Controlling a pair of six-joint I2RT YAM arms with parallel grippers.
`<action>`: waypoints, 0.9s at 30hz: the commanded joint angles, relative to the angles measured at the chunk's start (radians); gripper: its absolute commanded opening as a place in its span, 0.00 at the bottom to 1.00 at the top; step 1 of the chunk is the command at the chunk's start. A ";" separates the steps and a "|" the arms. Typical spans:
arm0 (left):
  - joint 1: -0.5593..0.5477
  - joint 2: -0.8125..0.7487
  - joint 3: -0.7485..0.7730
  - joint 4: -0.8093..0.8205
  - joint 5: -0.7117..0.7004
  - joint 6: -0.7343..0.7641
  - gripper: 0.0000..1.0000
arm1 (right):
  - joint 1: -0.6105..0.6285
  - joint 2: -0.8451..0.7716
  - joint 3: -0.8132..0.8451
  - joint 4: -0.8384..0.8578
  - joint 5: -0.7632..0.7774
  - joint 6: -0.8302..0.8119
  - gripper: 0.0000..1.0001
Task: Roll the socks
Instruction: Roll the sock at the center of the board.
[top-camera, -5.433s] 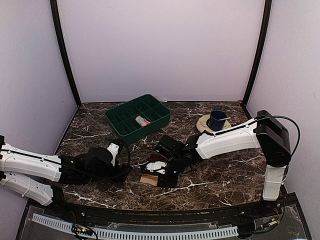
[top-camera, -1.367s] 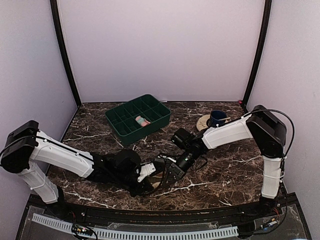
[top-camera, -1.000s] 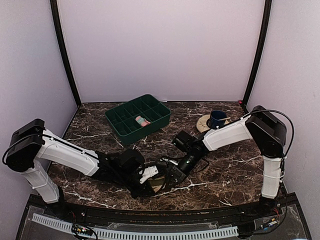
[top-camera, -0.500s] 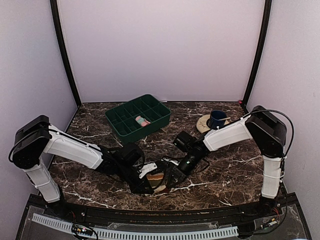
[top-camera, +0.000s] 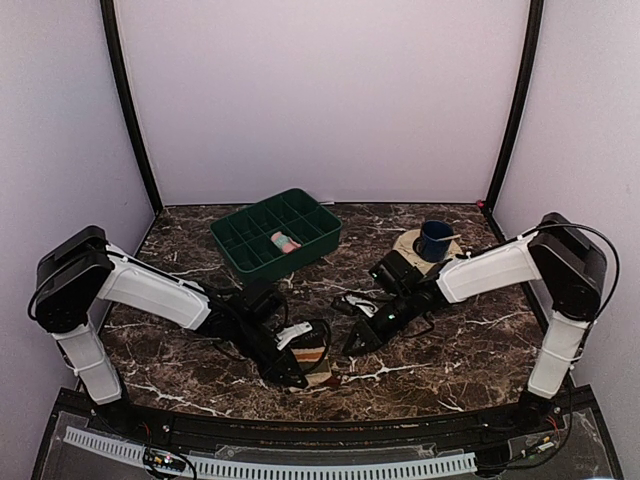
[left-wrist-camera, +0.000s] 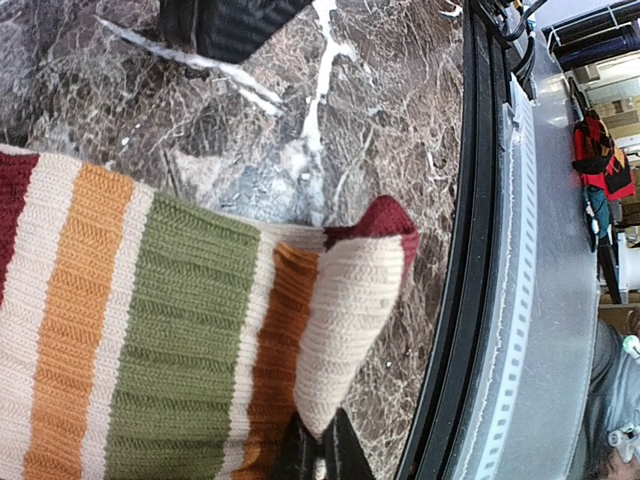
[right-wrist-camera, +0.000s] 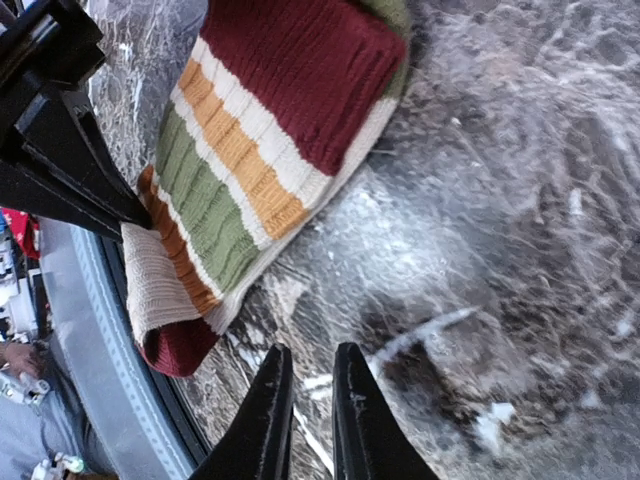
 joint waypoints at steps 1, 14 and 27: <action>0.015 0.030 0.032 -0.050 0.069 -0.011 0.00 | -0.006 -0.076 -0.054 0.099 0.120 0.020 0.14; 0.063 0.114 0.096 -0.161 0.216 0.025 0.00 | 0.170 -0.372 -0.245 0.189 0.534 -0.072 0.18; 0.106 0.179 0.170 -0.286 0.267 0.089 0.00 | 0.471 -0.381 -0.182 0.104 0.787 -0.216 0.23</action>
